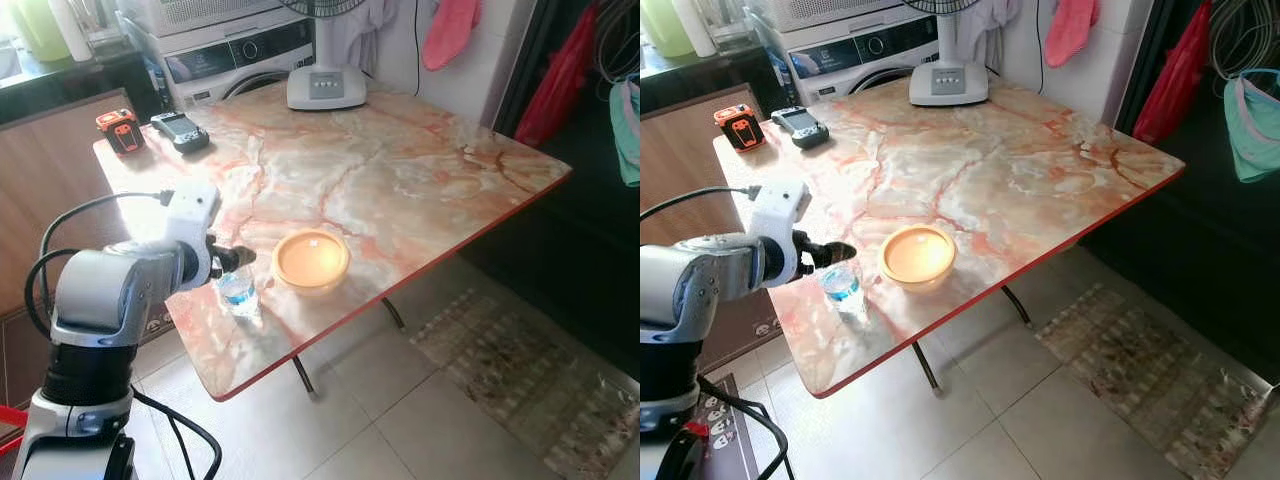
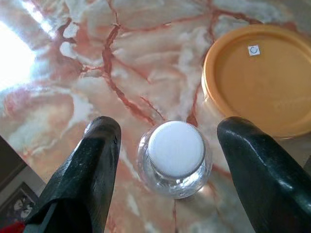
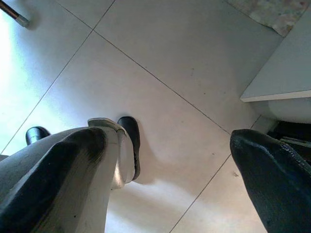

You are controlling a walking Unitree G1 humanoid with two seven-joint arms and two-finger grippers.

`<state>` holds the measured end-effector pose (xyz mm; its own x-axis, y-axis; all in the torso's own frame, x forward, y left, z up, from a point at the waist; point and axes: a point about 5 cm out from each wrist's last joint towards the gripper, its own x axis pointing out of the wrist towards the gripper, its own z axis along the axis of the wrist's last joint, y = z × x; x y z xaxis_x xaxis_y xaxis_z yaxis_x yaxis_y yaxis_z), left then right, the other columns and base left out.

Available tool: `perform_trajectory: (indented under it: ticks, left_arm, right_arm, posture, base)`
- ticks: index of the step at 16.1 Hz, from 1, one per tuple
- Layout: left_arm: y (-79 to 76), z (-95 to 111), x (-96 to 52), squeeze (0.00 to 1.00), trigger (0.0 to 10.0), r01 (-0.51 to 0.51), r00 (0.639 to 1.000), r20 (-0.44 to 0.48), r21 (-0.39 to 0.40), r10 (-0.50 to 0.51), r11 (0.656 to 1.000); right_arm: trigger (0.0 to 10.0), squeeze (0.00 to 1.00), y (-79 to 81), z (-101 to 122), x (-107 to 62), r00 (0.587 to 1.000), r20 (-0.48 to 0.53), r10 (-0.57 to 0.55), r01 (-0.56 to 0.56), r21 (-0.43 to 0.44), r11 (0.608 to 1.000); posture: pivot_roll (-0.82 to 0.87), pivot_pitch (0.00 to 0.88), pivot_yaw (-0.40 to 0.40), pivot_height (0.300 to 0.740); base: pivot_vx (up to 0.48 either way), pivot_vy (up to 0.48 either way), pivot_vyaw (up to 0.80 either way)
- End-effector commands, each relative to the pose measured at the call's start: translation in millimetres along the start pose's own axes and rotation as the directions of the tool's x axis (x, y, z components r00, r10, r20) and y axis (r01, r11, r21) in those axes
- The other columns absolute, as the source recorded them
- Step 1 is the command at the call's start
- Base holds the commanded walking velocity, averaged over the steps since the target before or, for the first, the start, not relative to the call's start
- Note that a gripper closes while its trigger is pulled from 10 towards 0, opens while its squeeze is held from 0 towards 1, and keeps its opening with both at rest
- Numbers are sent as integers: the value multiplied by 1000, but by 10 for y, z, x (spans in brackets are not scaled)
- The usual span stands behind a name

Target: Restocking fridge

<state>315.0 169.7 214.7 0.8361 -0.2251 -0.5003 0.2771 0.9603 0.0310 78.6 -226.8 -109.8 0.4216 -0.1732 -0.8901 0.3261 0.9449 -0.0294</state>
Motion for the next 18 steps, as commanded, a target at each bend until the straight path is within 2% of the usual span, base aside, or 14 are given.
perform_trajectory:
  ticks: [1,6,7,8,18]
  left_arm:
    - [11,-3,-42,0,10000,0,1000,8,-12,0,1000]
    - [-34,-67,-3,0,10000,19,1000,-2,-28,-20,999]
    - [-42,-67,0,0,4235,25,1000,1,-26,-25,999]
    - [-43,-67,4,0,0,26,1000,2,-28,-26,999]
    - [-42,-70,13,0,0,0,1000,14,-20,0,1000]
  right_arm:
    - [10000,0,26,-144,-27,998,-58,17,-19,-18,1000]
    - [10000,0,24,-141,-27,998,-56,20,-22,-22,1000]
    - [10000,0,24,-144,-28,998,-56,21,-22,-22,1000]
    - [10000,0,24,-145,-28,998,-56,20,-21,-20,1000]
    - [10000,0,21,-138,-27,998,-55,24,-26,-20,999]
  posture:
    - [105,0,34,740]
    - [98,0,31,740]
    - [97,0,31,740]
    - [96,0,32,740]
    - [96,0,28,740]
  base:
    - [0,0,0]
    - [0,0,0]
    - [0,0,0]
    - [0,0,0]
    - [0,0,0]
